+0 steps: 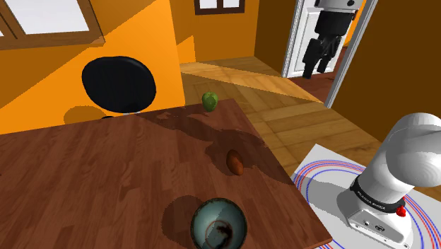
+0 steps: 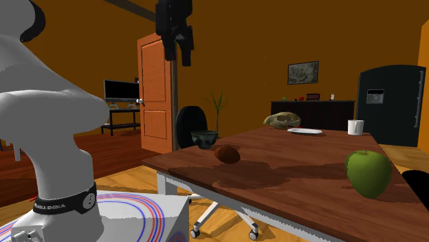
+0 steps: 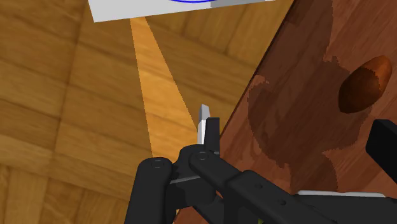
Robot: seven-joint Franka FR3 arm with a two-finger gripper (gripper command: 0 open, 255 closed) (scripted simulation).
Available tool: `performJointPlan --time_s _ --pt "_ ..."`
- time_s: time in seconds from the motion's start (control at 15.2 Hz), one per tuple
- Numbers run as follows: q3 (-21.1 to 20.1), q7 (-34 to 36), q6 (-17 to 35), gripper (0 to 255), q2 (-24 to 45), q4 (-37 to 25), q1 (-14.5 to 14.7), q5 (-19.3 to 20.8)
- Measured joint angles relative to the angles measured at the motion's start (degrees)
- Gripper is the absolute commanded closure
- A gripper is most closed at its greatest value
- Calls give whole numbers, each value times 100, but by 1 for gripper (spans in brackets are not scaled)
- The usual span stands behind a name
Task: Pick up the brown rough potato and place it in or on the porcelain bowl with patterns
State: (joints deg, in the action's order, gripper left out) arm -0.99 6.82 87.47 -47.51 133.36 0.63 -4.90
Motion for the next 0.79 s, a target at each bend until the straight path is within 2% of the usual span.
performJointPlan --time_s 0.2,0.79 --pt "-90 64 177 0 42 134 35 -66" --pt "-852 567 1691 0 756 861 335 -572"
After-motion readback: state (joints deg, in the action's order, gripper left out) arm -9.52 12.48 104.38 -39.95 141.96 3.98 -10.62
